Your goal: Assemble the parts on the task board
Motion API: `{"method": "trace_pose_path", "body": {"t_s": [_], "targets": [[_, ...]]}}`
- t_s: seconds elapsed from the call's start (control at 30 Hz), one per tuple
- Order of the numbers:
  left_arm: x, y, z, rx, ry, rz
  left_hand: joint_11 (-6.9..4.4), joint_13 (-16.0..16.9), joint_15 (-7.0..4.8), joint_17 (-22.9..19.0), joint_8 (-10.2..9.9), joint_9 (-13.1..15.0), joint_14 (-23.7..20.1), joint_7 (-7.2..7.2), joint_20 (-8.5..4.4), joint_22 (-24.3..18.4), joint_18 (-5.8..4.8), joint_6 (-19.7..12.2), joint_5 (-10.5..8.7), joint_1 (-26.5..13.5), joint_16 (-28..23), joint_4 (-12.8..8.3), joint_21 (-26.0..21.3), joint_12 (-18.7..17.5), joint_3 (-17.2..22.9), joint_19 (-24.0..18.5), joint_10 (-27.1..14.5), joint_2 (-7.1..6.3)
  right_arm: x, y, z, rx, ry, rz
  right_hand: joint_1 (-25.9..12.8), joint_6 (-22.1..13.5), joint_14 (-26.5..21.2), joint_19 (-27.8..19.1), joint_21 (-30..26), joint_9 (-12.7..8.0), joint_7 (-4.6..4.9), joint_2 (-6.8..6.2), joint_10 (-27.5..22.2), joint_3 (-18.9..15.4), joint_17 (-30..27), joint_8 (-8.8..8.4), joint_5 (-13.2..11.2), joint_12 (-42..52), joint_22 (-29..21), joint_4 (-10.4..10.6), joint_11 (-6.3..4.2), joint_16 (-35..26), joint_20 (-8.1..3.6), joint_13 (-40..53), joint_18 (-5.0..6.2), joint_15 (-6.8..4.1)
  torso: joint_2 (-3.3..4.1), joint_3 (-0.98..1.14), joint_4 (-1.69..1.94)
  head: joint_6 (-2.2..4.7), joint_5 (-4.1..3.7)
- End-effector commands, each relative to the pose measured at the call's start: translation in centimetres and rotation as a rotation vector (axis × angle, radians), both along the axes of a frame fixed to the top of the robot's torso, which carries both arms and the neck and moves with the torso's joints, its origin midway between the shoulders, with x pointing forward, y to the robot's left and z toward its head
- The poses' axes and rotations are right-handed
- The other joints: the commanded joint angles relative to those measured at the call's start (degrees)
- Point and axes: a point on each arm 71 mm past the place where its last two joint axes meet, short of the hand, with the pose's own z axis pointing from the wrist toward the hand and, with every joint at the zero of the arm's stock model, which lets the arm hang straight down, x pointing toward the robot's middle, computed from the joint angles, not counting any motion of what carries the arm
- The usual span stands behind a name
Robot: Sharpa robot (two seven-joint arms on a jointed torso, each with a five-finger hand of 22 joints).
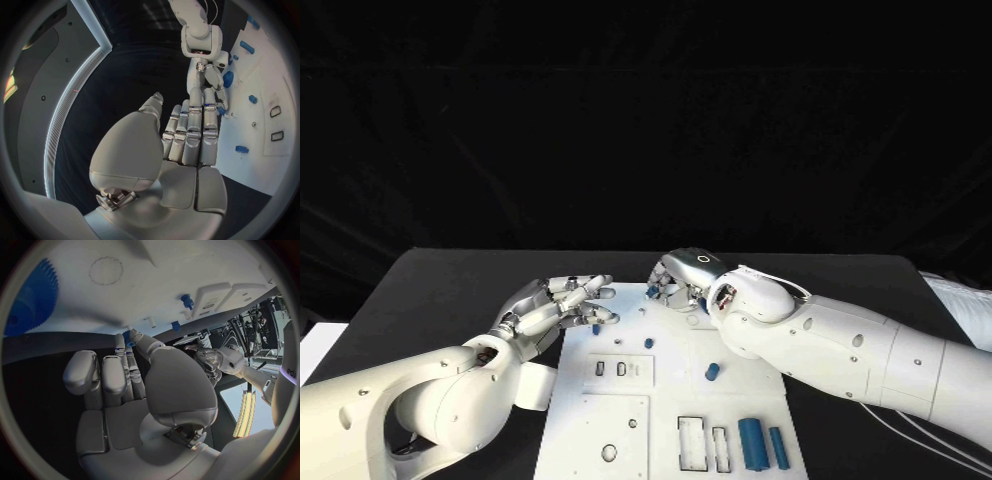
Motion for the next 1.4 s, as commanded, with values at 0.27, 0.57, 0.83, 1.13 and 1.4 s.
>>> {"method": "trace_pose_path", "body": {"t_s": [0.27, 0.57, 0.83, 1.13, 1.4], "targets": [[0.0, 0.0, 0.4, -0.006, -0.011, 0.000, 0.09, -0.1, -0.05, 0.1, -0.2, -0.1, -0.3, 0.35, 0.21, 0.1, 0.95, -0.1, -0.29, 0.1, 0.4, -0.3, 0.1, -0.3, 0.1, 0.3, -0.5, 0.38, 0.1, 0.7, -0.4, -0.028, 0.024, 0.005, -0.2, 0.2, 1.8, 0.0, 0.3, 1.4, 0.04, -0.09, -0.5, -0.1, 0.0, 0.31, 0.0, -0.3, 0.2, 0.6, 0.15, 0.3, 0.03, -0.1, -0.94, -0.01, 0.72, -0.16, 0.39, 0.19, -0.23], [0.0, 0.0, 0.5, -0.006, -0.013, -0.001, 0.09, -0.1, -0.05, 0.1, -0.2, -0.1, -0.3, 0.35, 0.21, 0.1, 0.95, -0.1, -0.29, 0.1, 0.4, -0.3, 0.1, -0.3, 0.1, 0.3, -0.5, 0.38, 0.3, 1.0, -0.6, -0.045, 0.038, -0.008, -0.6, -0.4, 1.7, -0.3, 0.4, 1.4, 0.27, -0.75, -1.2, -0.2, -0.2, -0.08, -0.4, -0.4, 0.0, 1.2, 0.37, 0.3, 0.20, -0.1, -0.89, 0.18, 0.89, -0.21, 0.44, 0.33, -0.19], [0.0, 0.0, 0.6, -0.005, -0.013, 0.001, 0.13, -0.1, -0.02, 0.1, -0.3, -0.1, -0.5, 0.39, 0.23, 0.1, 0.94, -0.1, -0.29, 0.1, 0.4, -0.4, 0.0, -0.3, 0.1, 0.2, -0.6, 0.37, 0.4, 0.5, -0.4, -0.024, 0.017, -0.043, -1.8, -12.9, -0.2, -5.4, -5.4, -0.8, 3.44, -5.56, -11.7, -4.3, -7.4, -0.30, -1.7, -0.3, -9.4, 3.8, 3.46, -4.7, 2.53, -0.4, 0.68, 2.81, 1.05, -0.20, 0.37, 0.50, -0.10], [0.1, 0.5, 0.6, -0.002, -0.012, 0.011, 0.13, -0.1, -0.02, 0.1, -0.3, -0.1, -0.5, 0.39, 0.23, 0.1, 0.94, -0.1, -0.29, 0.1, 0.4, -0.4, 0.0, -0.3, 0.1, 0.2, -0.6, 0.37, -0.6, -1.6, 0.4, 0.037, 0.007, -0.040, 1.1, -12.5, -0.3, -5.8, -6.3, -0.2, 3.56, -4.48, -11.6, -7.8, -9.4, 0.03, -1.2, 0.8, -10.6, 6.0, 3.49, -6.0, 3.11, -0.1, 1.05, 2.93, 1.13, -0.22, 0.25, 0.94, -0.13], [0.4, 0.9, 0.4, 0.000, -0.006, 0.026, 0.14, -0.1, 0.00, 0.2, -0.3, -0.1, -0.5, 0.40, 0.24, 0.1, 0.94, -0.2, -0.29, 0.1, 0.4, -0.4, 0.0, -0.4, 0.1, 0.2, -0.6, 0.38, -1.8, -7.0, 3.2, 0.157, 0.078, -0.098, 1.9, -9.1, 1.2, -2.8, -2.4, 0.2, 2.37, -4.32, -1.9, -7.9, -3.8, 0.63, 1.6, 5.2, -4.7, 7.3, 1.41, -1.9, 1.95, 1.4, 0.08, 1.35, 0.43, -0.32, -0.45, 0.88, -0.32]]}}
